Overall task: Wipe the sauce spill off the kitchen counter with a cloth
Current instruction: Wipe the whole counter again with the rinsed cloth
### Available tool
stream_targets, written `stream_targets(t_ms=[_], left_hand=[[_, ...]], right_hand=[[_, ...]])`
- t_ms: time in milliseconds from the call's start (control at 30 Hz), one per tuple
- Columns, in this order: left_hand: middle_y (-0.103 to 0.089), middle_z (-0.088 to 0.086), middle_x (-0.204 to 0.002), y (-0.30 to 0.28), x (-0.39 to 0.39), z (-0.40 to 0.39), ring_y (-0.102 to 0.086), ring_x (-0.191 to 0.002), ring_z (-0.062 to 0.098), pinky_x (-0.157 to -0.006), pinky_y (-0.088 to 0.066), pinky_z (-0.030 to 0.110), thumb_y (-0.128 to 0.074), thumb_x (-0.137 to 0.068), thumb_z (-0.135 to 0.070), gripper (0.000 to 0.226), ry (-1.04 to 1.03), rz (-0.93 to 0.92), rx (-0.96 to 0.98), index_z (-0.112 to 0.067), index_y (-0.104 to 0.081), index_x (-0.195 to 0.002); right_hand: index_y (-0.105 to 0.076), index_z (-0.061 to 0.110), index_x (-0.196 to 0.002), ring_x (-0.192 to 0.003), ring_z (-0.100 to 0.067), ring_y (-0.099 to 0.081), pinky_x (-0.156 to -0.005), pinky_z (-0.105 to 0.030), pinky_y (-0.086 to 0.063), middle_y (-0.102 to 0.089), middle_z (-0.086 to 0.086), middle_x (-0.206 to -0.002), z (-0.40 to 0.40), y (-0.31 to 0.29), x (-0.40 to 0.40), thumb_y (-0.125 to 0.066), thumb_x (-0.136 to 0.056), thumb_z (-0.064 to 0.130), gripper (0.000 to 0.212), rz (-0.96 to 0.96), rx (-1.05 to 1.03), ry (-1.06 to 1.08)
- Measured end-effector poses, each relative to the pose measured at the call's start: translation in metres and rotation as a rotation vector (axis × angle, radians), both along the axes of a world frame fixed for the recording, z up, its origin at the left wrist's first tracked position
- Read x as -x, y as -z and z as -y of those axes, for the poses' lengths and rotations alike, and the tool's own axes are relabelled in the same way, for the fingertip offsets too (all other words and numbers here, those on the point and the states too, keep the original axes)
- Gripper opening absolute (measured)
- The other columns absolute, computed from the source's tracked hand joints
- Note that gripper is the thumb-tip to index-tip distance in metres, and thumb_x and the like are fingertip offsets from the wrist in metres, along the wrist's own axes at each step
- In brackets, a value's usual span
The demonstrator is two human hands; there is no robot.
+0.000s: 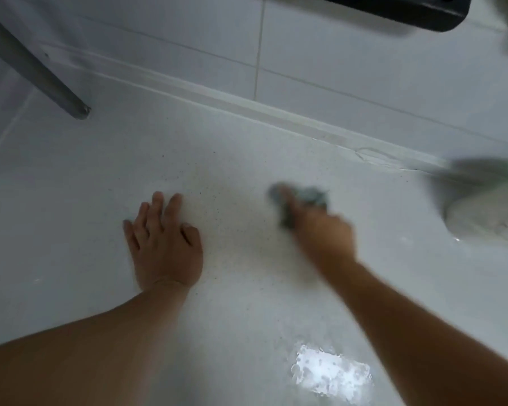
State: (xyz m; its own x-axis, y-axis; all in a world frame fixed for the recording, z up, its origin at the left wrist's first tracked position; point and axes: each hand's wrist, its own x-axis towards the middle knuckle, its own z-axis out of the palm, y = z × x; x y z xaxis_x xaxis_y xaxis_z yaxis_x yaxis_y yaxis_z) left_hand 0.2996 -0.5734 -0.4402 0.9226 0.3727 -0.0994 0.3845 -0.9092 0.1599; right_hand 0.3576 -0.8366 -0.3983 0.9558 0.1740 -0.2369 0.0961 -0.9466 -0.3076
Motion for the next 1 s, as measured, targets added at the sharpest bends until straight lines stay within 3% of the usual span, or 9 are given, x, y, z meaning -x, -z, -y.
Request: stream_targets(t_ms=[100,200,267,333,500,667,767,833,1000], left_hand=[[-0.022,0.005,-0.169,0.001,0.001,-0.001,-0.013,-0.157,0.027,-0.128,-0.003,0.054,-0.029,-0.096,-0.037,0.062,-0.005,0.020,0.013,-0.032,-0.026,-0.158],[-0.023,0.005,-0.169,-0.001,0.000,0.001,-0.014,-0.156,0.027,-0.127,-0.003,0.054,-0.030,-0.094,-0.036,0.064,0.002,0.031,0.035,-0.032,-0.030,-0.157],[-0.020,0.003,-0.170,-0.001,-0.001,-0.001,-0.011,-0.157,0.026,-0.128,0.000,0.053,-0.029,-0.095,-0.037,0.064,-0.006,0.018,0.034,-0.032,-0.027,-0.159],[-0.017,0.002,-0.171,-0.001,0.000,-0.002,-0.008,-0.157,0.025,-0.128,0.002,0.053,-0.026,-0.095,-0.038,0.065,-0.002,0.000,0.041,-0.032,-0.025,-0.160],[-0.022,0.004,-0.169,-0.002,0.004,0.000,-0.013,-0.156,0.028,-0.127,0.000,0.054,-0.030,-0.093,-0.036,0.064,-0.011,0.051,0.069,-0.031,-0.031,-0.157],[-0.022,0.004,-0.170,0.001,0.002,0.000,-0.014,-0.156,0.028,-0.127,0.000,0.054,-0.032,-0.095,-0.036,0.063,0.000,0.061,0.060,-0.030,-0.031,-0.158],[-0.022,0.005,-0.169,0.002,0.002,-0.001,-0.015,-0.156,0.029,-0.127,-0.001,0.054,-0.031,-0.096,-0.036,0.062,0.005,0.074,0.076,-0.029,-0.032,-0.158],[-0.023,0.006,-0.169,0.002,0.004,-0.003,-0.015,-0.156,0.029,-0.127,-0.002,0.055,-0.032,-0.096,-0.036,0.062,-0.002,0.081,0.068,-0.028,-0.033,-0.158],[-0.027,0.007,-0.168,0.003,0.005,-0.002,-0.019,-0.155,0.032,-0.127,-0.003,0.056,-0.034,-0.093,-0.034,0.062,0.008,0.116,0.081,-0.030,-0.037,-0.155]], right_hand=[[-0.018,0.065,-0.155,-0.121,-0.035,-0.064,-0.097,-0.042,-0.045,-0.057,-0.007,-0.150,0.029,0.009,-0.039,-0.037,-0.109,0.052,0.052,0.039,-0.044,0.452],[-0.022,0.063,-0.156,-0.150,-0.017,-0.041,-0.117,-0.048,-0.036,-0.030,0.013,-0.169,-0.019,0.010,0.041,-0.046,-0.107,0.056,0.055,-0.040,-0.151,0.131],[-0.058,0.049,-0.144,-0.108,-0.013,-0.074,-0.078,-0.037,-0.065,-0.068,0.009,-0.138,-0.043,0.026,0.130,-0.082,-0.083,0.041,0.066,-0.077,-0.216,0.020],[-0.065,0.050,-0.135,-0.067,-0.015,-0.076,-0.042,-0.030,-0.054,-0.076,0.012,-0.098,-0.064,0.029,0.195,-0.072,-0.080,0.039,0.056,-0.349,-0.298,-0.071],[-0.050,0.071,-0.135,-0.117,0.015,-0.059,-0.105,0.001,-0.028,-0.059,0.041,-0.134,-0.006,-0.006,0.073,-0.041,-0.104,0.067,0.032,-0.059,-0.166,-0.074],[-0.018,0.063,-0.156,-0.143,-0.029,-0.049,-0.117,-0.040,-0.033,-0.035,0.005,-0.167,0.014,0.022,0.055,-0.040,-0.106,0.058,0.054,0.013,-0.226,0.313],[-0.029,0.049,-0.156,-0.076,-0.025,-0.076,-0.068,-0.044,-0.062,-0.074,-0.005,-0.114,-0.028,0.016,0.168,-0.072,-0.092,0.049,0.077,-0.049,-0.050,0.157],[-0.047,0.051,-0.145,-0.041,-0.014,-0.062,-0.033,-0.028,-0.046,-0.068,0.008,-0.072,-0.063,0.021,0.244,-0.087,-0.063,0.041,0.092,-0.362,-0.304,0.010],[-0.045,0.065,-0.141,-0.110,0.000,-0.066,-0.086,-0.015,-0.046,-0.065,0.031,-0.124,-0.006,-0.012,0.136,-0.040,-0.107,0.058,0.035,-0.130,-0.137,-0.007]])
